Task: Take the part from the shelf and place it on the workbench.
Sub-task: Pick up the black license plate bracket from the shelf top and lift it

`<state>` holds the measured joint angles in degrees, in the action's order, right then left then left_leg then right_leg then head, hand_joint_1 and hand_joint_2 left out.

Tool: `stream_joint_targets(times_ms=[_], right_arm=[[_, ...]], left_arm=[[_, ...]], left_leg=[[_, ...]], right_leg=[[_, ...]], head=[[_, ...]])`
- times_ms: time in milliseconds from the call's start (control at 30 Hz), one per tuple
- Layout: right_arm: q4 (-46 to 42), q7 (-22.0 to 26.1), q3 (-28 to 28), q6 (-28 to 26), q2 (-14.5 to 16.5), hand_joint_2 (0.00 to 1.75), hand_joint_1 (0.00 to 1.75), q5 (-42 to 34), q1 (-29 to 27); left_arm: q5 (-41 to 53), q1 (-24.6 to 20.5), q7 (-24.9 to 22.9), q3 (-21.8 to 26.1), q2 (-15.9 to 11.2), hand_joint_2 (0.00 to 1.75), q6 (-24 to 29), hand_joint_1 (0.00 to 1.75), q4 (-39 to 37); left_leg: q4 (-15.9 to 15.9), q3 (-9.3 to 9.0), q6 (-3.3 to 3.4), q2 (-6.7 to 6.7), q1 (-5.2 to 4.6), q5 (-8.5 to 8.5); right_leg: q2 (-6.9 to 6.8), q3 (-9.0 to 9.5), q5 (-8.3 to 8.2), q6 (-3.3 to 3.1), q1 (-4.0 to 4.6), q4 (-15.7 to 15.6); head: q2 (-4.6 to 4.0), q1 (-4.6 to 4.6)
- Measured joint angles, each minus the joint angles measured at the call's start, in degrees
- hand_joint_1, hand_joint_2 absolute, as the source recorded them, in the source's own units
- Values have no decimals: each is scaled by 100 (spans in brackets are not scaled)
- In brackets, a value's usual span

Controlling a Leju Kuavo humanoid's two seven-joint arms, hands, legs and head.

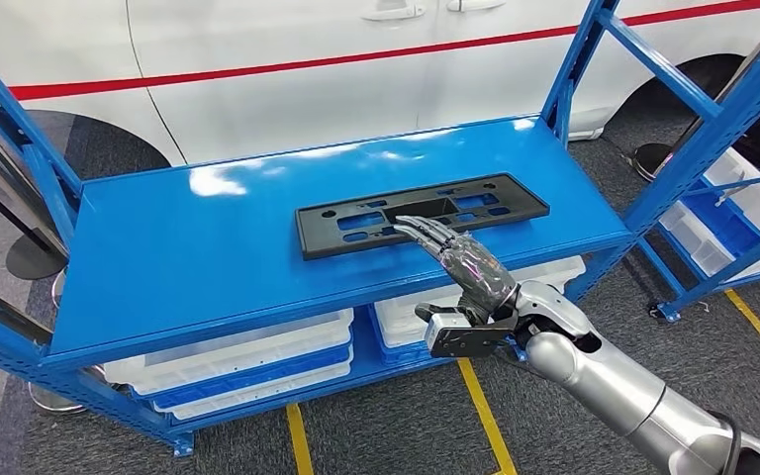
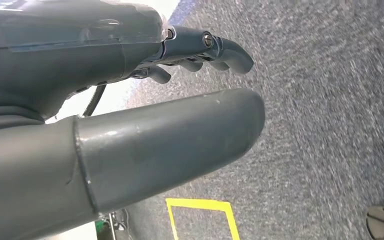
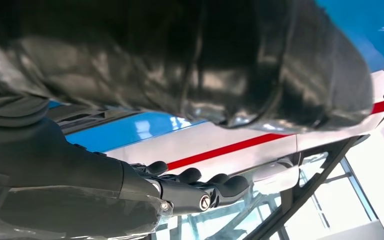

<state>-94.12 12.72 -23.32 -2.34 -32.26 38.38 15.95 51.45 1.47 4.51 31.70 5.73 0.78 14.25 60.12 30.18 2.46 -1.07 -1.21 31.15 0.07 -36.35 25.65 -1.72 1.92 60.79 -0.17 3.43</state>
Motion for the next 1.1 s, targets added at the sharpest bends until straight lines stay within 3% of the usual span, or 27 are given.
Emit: stream_joint_targets(times_ms=[600, 733, 1100], right_arm=[[7, -27, -9, 38, 0, 0, 0, -28, 8], [73, -102, -7, 31, 3, 175, 0, 13, 104], [892, -836, -15, 40, 266, 175, 0, 535, 791]], left_arm=[[14, 10, 43, 29, -26, 0, -54, 0, 2], [43, 7, 42, 30, -25, 0, -78, 0, 2], [81, -15, 33, 30, 14, 0, -82, 0, 3]], left_leg=[[-24, -19, 16, 1, 5, -7], [-25, -19, 16, 2, 5, -7], [-24, -26, 18, 4, 3, -9]], right_leg=[[0, 10, -6, 19, 7, 1], [1, 10, -5, 19, 6, 1], [2, 20, -6, 19, 3, 1]], head=[[0, 1], [0, 1], [0, 1]])
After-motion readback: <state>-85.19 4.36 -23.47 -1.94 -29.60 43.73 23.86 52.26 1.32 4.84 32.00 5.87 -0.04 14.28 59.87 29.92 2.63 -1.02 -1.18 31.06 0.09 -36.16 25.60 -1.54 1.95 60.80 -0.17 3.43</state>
